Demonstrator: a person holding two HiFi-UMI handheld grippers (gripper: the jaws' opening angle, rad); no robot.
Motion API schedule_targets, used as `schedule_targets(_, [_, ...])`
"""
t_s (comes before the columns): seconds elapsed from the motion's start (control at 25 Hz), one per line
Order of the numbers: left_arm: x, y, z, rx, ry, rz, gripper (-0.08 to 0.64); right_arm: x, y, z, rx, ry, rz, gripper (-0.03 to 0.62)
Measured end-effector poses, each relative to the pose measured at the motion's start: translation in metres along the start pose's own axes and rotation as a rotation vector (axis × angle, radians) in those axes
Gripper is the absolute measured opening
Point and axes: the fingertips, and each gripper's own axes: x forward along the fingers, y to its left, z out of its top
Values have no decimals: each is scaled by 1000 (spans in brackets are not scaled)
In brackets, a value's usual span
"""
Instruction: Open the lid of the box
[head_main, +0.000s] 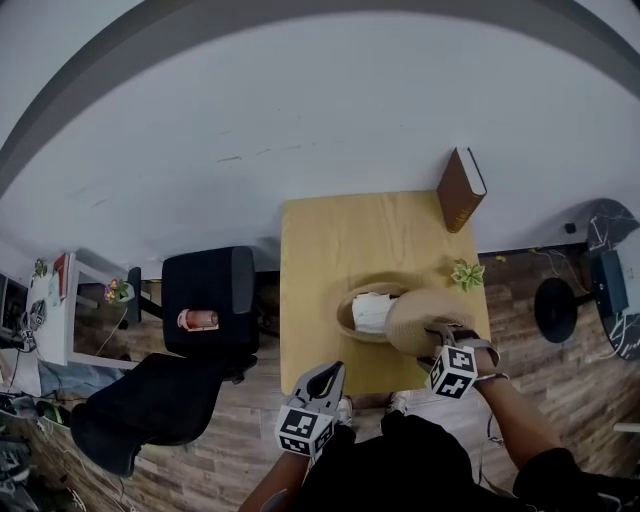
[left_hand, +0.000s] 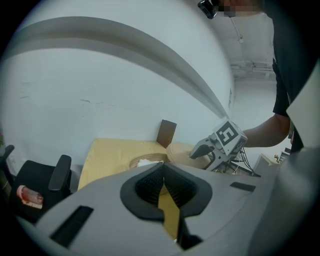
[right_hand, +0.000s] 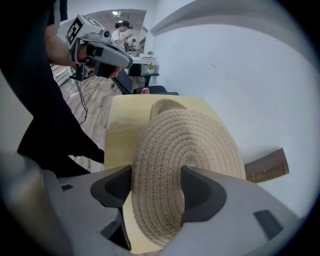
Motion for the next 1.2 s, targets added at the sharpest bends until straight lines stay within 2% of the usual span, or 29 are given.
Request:
schedule_targets(0.32, [38, -36, 7, -8, 19, -118, 18, -12, 14, -69, 184, 49, -26, 318])
schedule_targets(0.56, [55, -54, 2, 11, 48, -163, 18, -2, 23, -106, 284, 74, -9, 316])
schedule_targets(0.76, [58, -56, -4, -45, 62, -165, 18, 24, 26, -118, 297, 82, 40, 314])
schedule_targets(1.0, [58, -44, -7, -55, 74, -115, 18, 53, 28, -118, 257, 94, 96, 313])
schedule_targets(1.2, [55, -41, -8, -75, 69, -101, 18, 64, 30, -119, 275, 97, 128, 316])
